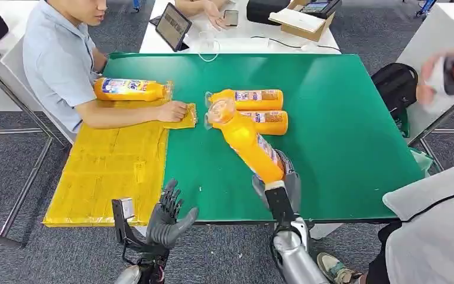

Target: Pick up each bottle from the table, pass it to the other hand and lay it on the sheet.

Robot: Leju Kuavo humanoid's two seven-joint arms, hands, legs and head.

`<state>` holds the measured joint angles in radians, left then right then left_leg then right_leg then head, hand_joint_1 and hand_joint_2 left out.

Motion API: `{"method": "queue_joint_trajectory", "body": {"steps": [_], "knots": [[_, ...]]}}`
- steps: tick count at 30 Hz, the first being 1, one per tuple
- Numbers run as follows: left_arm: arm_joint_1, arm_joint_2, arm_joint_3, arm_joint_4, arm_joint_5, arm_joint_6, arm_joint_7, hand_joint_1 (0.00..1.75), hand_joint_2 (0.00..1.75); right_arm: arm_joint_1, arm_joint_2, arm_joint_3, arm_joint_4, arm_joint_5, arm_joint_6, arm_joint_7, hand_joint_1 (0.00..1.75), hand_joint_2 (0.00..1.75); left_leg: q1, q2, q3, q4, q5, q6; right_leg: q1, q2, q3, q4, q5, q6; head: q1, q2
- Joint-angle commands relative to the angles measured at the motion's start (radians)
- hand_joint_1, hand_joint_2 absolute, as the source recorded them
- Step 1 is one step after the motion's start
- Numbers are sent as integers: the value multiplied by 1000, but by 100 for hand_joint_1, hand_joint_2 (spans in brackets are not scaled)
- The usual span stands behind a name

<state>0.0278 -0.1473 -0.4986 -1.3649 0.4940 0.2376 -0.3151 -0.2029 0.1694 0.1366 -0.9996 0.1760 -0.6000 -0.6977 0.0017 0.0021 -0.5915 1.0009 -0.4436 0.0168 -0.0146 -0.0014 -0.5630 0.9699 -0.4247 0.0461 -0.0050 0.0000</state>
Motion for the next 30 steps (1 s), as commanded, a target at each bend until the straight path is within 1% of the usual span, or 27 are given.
{"method": "queue_joint_trajectory", "body": {"steps": [1,2,3,5,6,9,12,13,14,16,17,19,20,23,25,26,30], "knots": [[-19,79,-80,-10,-20,-17,-21,0,175,22,15,95,-92,-32,-18,0,175,175,0,0,1,0,0,-1,0,1,0,0,0,-1,0,0],[-19,79,-80,-10,-20,-17,-21,0,175,22,15,95,-92,-32,-18,0,175,175,0,1,2,-1,-1,-1,1,1,2,0,-1,-2,0,0],[-15,91,-94,-26,-23,-56,-37,0,175,15,10,115,-70,-36,6,0,175,175,0,1,1,-1,0,-1,0,1,1,0,0,-1,0,0],[4,108,-109,-71,-32,-133,-63,0,175,-13,10,197,19,5,74,15,175,175,1,1,2,-1,0,-1,1,1,1,0,0,-2,0,0],[10,107,-109,-85,-46,-141,-74,0,175,-21,24,226,57,19,86,7,175,175,1,2,2,-1,-1,-1,1,2,1,0,0,-2,0,0],[-4,84,-94,-79,-56,-137,-67,0,175,-36,56,362,138,99,95,0,175,175,1,5,3,-1,-1,-1,1,5,2,0,0,-2,0,0],[-37,52,-69,-57,-68,-107,-82,0,175,-63,106,491,254,103,117,0,175,175,1,3,3,-1,-1,-2,1,3,2,0,0,-2,0,0],[-41,50,-69,-57,-67,-108,-82,0,175,-71,113,508,278,103,117,0,175,175,1,2,2,-1,0,-1,1,2,1,0,0,-2,0,0],[-48,44,-68,-53,-65,-100,-79,0,175,-83,129,532,326,96,119,0,175,175,2,3,4,-1,-1,-2,2,3,3,0,-1,-3,0,0],[-51,37,-66,-50,-45,-100,-65,0,175,-100,143,561,375,83,134,0,175,175,2,1,1,-1,0,-1,1,1,1,0,0,-2,0,0],[-53,37,-69,-49,-38,-104,-61,0,175,-105,146,571,389,79,148,0,175,175,3,3,3,0,-1,-1,2,3,2,0,0,-3,0,0],[-56,36,-71,-46,-22,-108,-51,0,175,-118,153,583,419,75,159,12,175,175,2,0,1,-1,0,-1,1,0,0,0,0,-2,0,0],[-58,37,-73,-47,-16,-110,-48,0,175,-122,155,589,426,79,154,15,175,175,2,1,3,-1,0,-1,2,1,2,-1,-1,-2,0,0],[-80,23,-65,-25,21,-82,-22,0,175,-141,165,619,445,88,152,16,175,175,2,-2,2,0,0,-1,2,-2,2,0,-1,-2,0,0],[-85,17,-53,-25,28,-52,-40,0,175,-143,165,637,448,89,163,23,175,175,1,-1,1,0,0,-1,1,-2,1,0,-1,-2,0,0],[-86,8,-41,-36,20,7,-78,0,175,-142,161,665,456,101,163,34,175,175,2,-2,2,0,0,-1,1,-2,2,0,-2,-2,0,0],[-83,9,-27,-58,41,29,-79,0,175,-136,155,688,465,99,180,36,175,175,2,-3,2,0,0,-1,1,-3,2,0,-2,-2,0,0]]}}
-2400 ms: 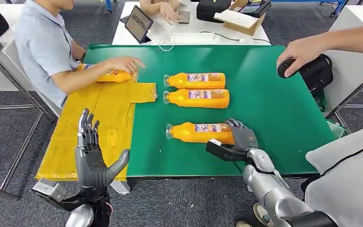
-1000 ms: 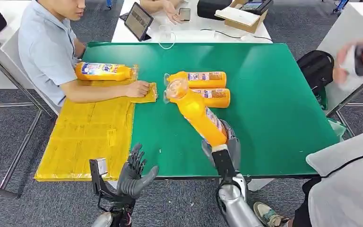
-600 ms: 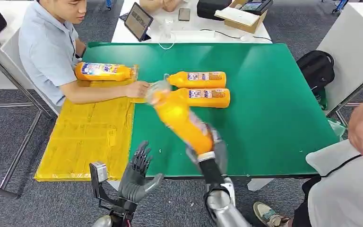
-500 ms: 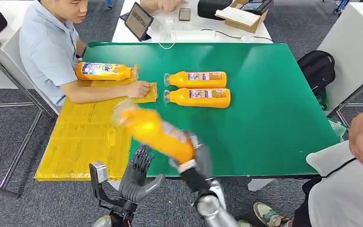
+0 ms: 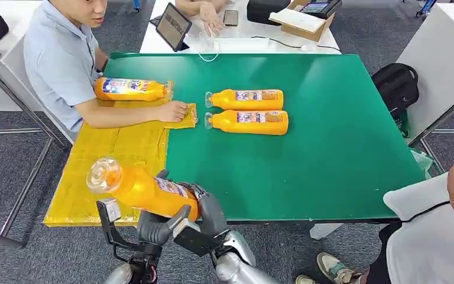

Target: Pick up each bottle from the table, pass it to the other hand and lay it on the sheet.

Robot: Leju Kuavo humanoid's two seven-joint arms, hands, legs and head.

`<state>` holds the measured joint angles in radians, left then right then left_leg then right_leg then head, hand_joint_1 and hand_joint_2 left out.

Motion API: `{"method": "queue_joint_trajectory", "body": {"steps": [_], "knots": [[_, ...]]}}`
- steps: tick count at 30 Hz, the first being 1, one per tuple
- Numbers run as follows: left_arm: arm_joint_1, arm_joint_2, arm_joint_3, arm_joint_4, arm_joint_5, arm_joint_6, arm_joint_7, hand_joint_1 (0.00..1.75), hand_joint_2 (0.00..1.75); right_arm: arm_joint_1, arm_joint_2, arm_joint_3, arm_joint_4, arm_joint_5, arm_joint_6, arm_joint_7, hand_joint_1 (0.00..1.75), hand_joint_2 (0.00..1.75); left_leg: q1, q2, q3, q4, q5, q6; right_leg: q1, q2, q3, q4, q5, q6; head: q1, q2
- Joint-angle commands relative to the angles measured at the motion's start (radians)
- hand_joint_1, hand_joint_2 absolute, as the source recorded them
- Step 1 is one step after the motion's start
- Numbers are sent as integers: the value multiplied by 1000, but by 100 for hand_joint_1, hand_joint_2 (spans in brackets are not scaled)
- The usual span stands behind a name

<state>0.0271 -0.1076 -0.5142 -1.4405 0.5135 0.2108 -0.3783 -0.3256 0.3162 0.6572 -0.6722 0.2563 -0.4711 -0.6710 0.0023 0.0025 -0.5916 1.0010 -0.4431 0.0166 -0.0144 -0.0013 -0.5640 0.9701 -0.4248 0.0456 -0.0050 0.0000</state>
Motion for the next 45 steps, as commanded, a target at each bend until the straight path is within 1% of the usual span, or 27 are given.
{"method": "queue_joint_trajectory", "body": {"steps": [1,2,3,4,5,6,9,11,15,17,22,23,25,26,27,28,30,31,33,34,35,37,38,39,40,41,45], "knots": [[-77,-30,2,7,36,67,-19,65,175,-13,9,167,141,3,71,8,110,175,1,-3,1,0,0,-1,1,-3,2,0,-1,-1,0,0],[-74,-32,12,1,48,73,-19,129,175,-12,9,163,139,-8,73,11,31,175,2,-4,2,0,-1,-1,2,-3,3,-1,-2,-2,0,0],[-73,-30,14,0,49,73,-19,143,175,-13,9,164,139,-8,74,11,14,175,1,-3,2,0,-1,-1,1,-3,3,-1,-1,-2,0,0],[-67,-29,24,-9,63,73,-20,175,175,-9,8,152,130,-30,79,12,0,175,1,-4,2,0,-1,-1,2,-4,4,0,-2,-2,0,0],[-43,-49,48,-32,70,80,-36,175,175,-1,-1,152,120,-34,59,6,0,175,2,-3,2,0,-1,-1,2,-3,3,0,-1,-2,0,0],[-31,-55,45,-48,62,82,-38,175,175,0,-7,154,117,-38,60,4,0,0,1,-3,1,0,0,-1,1,-3,2,0,-1,-1,0,0],[-5,-54,73,-85,47,104,-49,175,175,26,-29,109,64,-103,14,-27,0,0,1,-4,2,0,-1,-1,1,-4,3,0,-2,-2,0,0],[7,-52,104,-97,55,102,-51,175,175,65,-66,88,-54,-118,-76,-27,0,0,1,-3,1,0,0,0,1,-3,2,-1,-1,-1,0,0],[20,-51,139,-106,67,91,-47,175,175,99,-105,68,-147,-132,-129,-27,0,0,1,-3,1,-1,-1,-1,1,-3,2,-1,-1,-2,0,0],[40,-46,169,-124,114,70,-25,175,175,151,-149,23,-250,-144,-180,-27,0,0,1,-2,2,0,-1,-1,1,-2,3,0,-2,-2,0,0],[34,-47,207,-128,55,115,-62,175,175,199,-182,-70,-347,-133,-198,-27,0,0,0,-2,0,-1,0,0,0,-2,1,-1,-1,-1,0,0],[18,-34,202,-103,-62,211,-89,175,175,221,-181,-112,-382,-124,-214,-27,0,0,1,-3,1,0,-1,-1,1,-3,2,0,-1,-2,0,0],[-25,-8,204,-17,-228,333,-161,175,175,260,-191,-172,-455,-90,-227,-27,0,0,0,-4,0,-1,0,0,0,-3,0,0,-1,-1,0,0],[-47,-2,211,41,-374,447,-216,175,175,276,-194,-187,-493,-88,-224,-27,0,0,0,-5,1,-1,0,-1,0,-4,2,-1,-1,-2,0,0],[-62,-5,238,92,-517,487,-212,175,175,289,-192,-212,-523,-70,-227,-27,0,0,0,-4,0,-1,1,-1,0,-4,1,-1,-1,-1,0,0],[-81,-2,273,146,-568,487,-238,161,175,297,-193,-224,-547,-60,-227,-27,0,0,0,-7,2,-2,1,-1,0,-6,3,-1,-1,-2,0,0],[-98,-43,391,204,-774,487,-237,155,175,303,-186,-235,-582,-45,-227,-27,0,0,0,-4,1,-2,1,-1,0,-3,2,-1,0,-1,0,0],[-110,-41,420,224,-821,487,-225,152,175,296,-177,-243,-582,-39,-227,-27,0,0,0,-3,2,-2,0,-1,0,-3,3,-2,-1,-2,0,0],[-142,-52,481,276,-979,487,-194,154,175,294,-165,-255,-595,-27,-227,-27,0,0,1,-2,2,-1,0,-1,1,-1,3,-1,0,-2,0,0],[-168,-49,502,314,-990,487,-196,155,175,291,-162,-255,-596,-26,-227,-27,0,0,0,-2,1,-1,0,-1,0,-1,2,-1,0,-2,0,0],[-206,-43,529,378,-1084,487,-156,154,175,288,-159,-256,-591,-23,-227,-27,0,0,0,-2,1,-1,0,-1,1,-1,2,-1,0,-1,0,0],[-238,-36,548,419,-1094,487,-150,157,175,282,-159,-251,-583,-32,-225,-27,0,0,0,-3,2,-1,0,-1,1,-3,2,-1,0,-2,0,0],[-281,-43,611,494,-1279,487,-115,159,175,272,-162,-240,-569,-45,-227,-27,0,0,0,-3,1,-1,1,-1,0,-2,2,-1,0,-1,0,0],[-315,-38,644,552,-1365,487,-81,159,175,266,-162,-232,-557,-58,-217,-27,0,0,1,-3,3,-2,0,-2,1,-3,4,-1,0,-2,0,0],[-330,-31,650,572,-1359,487,-87,161,175,263,-159,-231,-553,-57,-219,-27,0,0,0,-2,2,-1,1,-1,1,-2,3,-1,0,-2,0,0],[-362,-18,660,638,-1457,487,-35,161,175,261,-159,-228,-545,-68,-207,-27,0,0,1,-2,3,-2,1,-1,1,-2,4,-1,0,-2,0,0],[-362,-18,660,638,-1457,487,-35,161,175,261,-159,-228,-545,-68,-207,-27,0,0,1,-1,2,-1,0,-1,1,0,3,0,0,-2,0,0]]}}
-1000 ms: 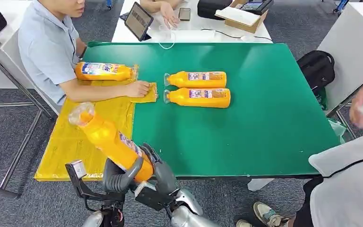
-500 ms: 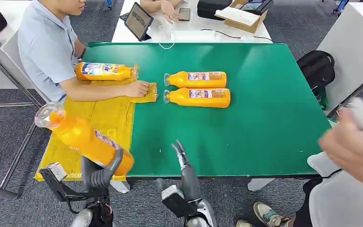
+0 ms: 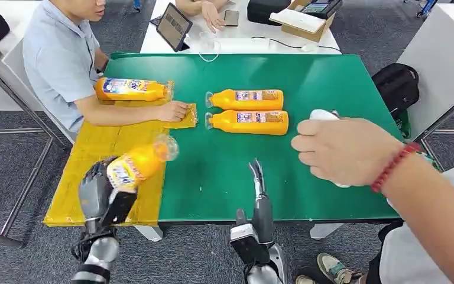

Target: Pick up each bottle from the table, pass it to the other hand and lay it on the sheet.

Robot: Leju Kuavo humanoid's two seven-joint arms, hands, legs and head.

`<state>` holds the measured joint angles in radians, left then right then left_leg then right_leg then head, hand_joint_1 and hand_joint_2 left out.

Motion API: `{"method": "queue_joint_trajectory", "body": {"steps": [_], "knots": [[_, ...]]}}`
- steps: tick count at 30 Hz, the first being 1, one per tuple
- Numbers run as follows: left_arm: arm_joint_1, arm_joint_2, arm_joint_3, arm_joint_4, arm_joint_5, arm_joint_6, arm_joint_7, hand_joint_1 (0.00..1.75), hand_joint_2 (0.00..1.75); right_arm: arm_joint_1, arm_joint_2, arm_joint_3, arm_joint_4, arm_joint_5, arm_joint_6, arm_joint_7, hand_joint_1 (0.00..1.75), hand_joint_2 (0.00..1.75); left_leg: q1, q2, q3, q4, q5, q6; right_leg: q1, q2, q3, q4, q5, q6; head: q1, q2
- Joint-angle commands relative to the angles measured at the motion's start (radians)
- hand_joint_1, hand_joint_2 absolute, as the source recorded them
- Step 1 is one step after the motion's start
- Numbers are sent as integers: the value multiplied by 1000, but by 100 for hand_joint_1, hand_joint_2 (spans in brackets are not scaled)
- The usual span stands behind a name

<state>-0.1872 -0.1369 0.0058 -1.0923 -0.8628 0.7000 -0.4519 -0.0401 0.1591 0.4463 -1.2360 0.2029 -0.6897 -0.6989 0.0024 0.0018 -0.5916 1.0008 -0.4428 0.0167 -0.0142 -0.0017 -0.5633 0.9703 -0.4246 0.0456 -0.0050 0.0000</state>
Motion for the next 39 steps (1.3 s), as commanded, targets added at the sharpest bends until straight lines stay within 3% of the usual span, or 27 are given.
{"method": "queue_joint_trajectory", "body": {"steps": [1,5,8,9,10,16,17,18,22,23,30,38,39], "knots": [[-147,11,140,290,-81,-2,39,159,175,-24,-2,-18,19,-14,12,1,0,0,0,1,2,0,0,-1,1,1,2,0,0,-1,0,0],[-304,91,21,603,-361,-17,302,166,175,-33,14,-40,57,-20,47,1,0,0,1,-4,3,-1,0,-1,1,-4,4,-1,-1,-2,0,0],[-346,121,-54,679,-463,-66,416,155,175,-41,26,-62,82,-16,62,1,0,0,1,-3,2,-1,1,-1,1,-3,3,0,0,-2,0,0],[-346,120,-60,679,-466,-72,413,147,175,-43,27,-66,85,-15,58,1,0,0,1,-2,2,-1,1,-1,1,-1,2,0,0,-2,0,0],[-338,109,-43,666,-417,-92,368,93,175,-42,29,-74,86,-16,59,1,0,0,0,-1,3,-1,0,-2,1,-1,3,0,0,-3,0,0],[-334,104,-45,661,-415,-93,369,93,175,-41,27,-75,84,-16,60,1,0,0,0,0,8,-1,0,-1,1,0,7,-1,0,-2,0,0],[-334,104,-45,661,-415,-93,369,38,175,-41,27,-75,84,-16,60,1,0,0,0,-1,8,-1,0,-1,1,-1,8,0,0,-2,0,0],[-314,79,2,618,-251,-224,211,7,175,-36,29,-86,85,-19,69,1,0,0,0,-1,8,-1,1,-1,1,-1,8,0,1,-2,0,0],[-235,68,-75,444,-73,-406,77,0,175,-32,19,-88,81,-24,78,1,0,0,0,-2,7,-1,2,-1,0,-1,7,0,1,-2,0,0],[-210,70,-105,385,-9,-445,73,0,0,-33,16,-85,82,-25,77,1,0,0,1,-2,7,-1,2,-2,1,-1,7,-1,1,-2,0,0],[-63,148,-283,45,427,-741,-9,0,0,-56,-10,-69,99,-25,66,1,0,0,0,0,9,-1,2,-1,-1,0,10,-1,1,-2,0,0],[-18,106,-294,-94,491,-608,-52,0,0,-65,-33,-72,107,-1,51,1,0,0,0,-4,4,1,2,-1,0,-4,5,0,-1,-2,0,0],[-12,96,-283,-109,489,-544,-78,0,175,-67,-36,-68,107,12,38,1,0,0,1,-4,4,1,1,-1,1,-3,6,0,-1,-2,0,0]]}}
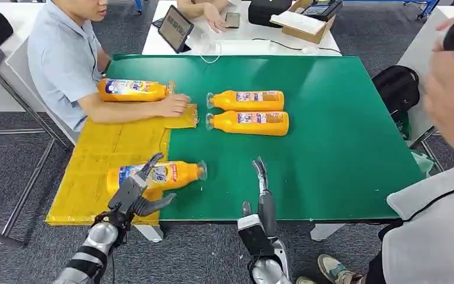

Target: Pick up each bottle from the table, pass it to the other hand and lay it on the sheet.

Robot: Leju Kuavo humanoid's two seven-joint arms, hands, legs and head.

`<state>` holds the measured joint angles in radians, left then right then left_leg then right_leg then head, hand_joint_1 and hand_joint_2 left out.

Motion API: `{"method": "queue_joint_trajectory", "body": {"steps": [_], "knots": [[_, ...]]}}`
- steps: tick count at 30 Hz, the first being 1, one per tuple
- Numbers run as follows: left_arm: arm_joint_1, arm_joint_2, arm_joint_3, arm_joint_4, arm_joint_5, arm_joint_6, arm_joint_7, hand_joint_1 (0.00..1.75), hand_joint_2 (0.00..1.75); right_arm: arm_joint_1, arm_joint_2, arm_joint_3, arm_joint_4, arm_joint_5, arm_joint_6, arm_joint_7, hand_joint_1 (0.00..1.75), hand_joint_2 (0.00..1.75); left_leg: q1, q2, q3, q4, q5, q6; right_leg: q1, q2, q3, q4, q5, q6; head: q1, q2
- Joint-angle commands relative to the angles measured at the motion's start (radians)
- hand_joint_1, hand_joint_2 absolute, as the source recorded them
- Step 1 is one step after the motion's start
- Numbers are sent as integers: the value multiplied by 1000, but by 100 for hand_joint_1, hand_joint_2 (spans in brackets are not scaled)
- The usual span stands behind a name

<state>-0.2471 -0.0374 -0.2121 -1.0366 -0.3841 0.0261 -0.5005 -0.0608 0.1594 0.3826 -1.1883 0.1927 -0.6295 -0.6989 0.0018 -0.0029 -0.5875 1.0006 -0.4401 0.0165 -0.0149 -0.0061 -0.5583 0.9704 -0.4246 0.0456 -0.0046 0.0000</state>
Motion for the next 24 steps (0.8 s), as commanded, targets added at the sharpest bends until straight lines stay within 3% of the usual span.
{"method": "queue_joint_trajectory", "body": {"steps": [1,2,3,4,5,8,9,11,12,18,24], "knots": [[61,-52,-51,-202,-12,365,-160,0,175,-73,-39,-26,107,169,-69,1,0,0,1,0,-1,0,-1,-1,1,0,0,0,-1,-1,0,0],[63,-58,-67,-220,-15,378,-148,0,175,-90,-38,-31,124,166,-69,1,0,0,1,-1,-2,0,0,0,1,0,-1,0,0,-1,0,0],[79,-82,-63,-264,18,458,-193,0,175,-136,-41,-60,226,268,-67,30,0,0,1,0,-2,1,-1,0,1,0,-1,0,0,-1,0,0],[96,-86,-87,-311,48,512,-198,0,175,-181,-54,-64,291,304,-65,50,0,175,0,-1,-2,0,0,0,0,0,-1,0,0,-1,0,0],[112,-71,-136,-380,101,539,-198,0,175,-224,-58,-157,342,574,-69,109,0,175,1,0,-2,1,-1,0,1,1,-1,0,0,-1,0,0],[125,-65,-162,-398,116,571,-198,0,175,-284,-66,-193,433,577,-69,73,0,175,0,1,-3,0,0,0,0,1,-3,-1,1,0,0,0],[130,-61,-166,-413,139,571,-198,0,175,-289,-66,-228,430,651,-69,94,0,175,0,0,-2,0,0,0,0,0,-1,-1,1,-1,0,0],[162,-51,-186,-492,234,540,-198,0,175,-317,-91,-336,406,978,-69,248,0,175,0,-2,-3,1,0,0,0,-2,-2,0,0,-1,0,0],[178,-55,-183,-521,251,548,-198,0,175,-340,-100,-382,427,1036,-69,260,0,175,0,-2,-4,2,0,0,0,-2,-3,0,0,0,0,0],[212,-50,-186,-566,283,512,-198,0,175,-402,-147,-431,523,1149,-69,323,0,175,0,-1,-2,2,-1,-1,0,-1,-1,0,0,-1,0,0],[218,-66,-168,-544,276,508,-198,0,175,-459,-141,-389,676,1182,-69,369,0,175,0,0,-3,1,-1,0,0,1,-3,0,1,0,0,0]]}}
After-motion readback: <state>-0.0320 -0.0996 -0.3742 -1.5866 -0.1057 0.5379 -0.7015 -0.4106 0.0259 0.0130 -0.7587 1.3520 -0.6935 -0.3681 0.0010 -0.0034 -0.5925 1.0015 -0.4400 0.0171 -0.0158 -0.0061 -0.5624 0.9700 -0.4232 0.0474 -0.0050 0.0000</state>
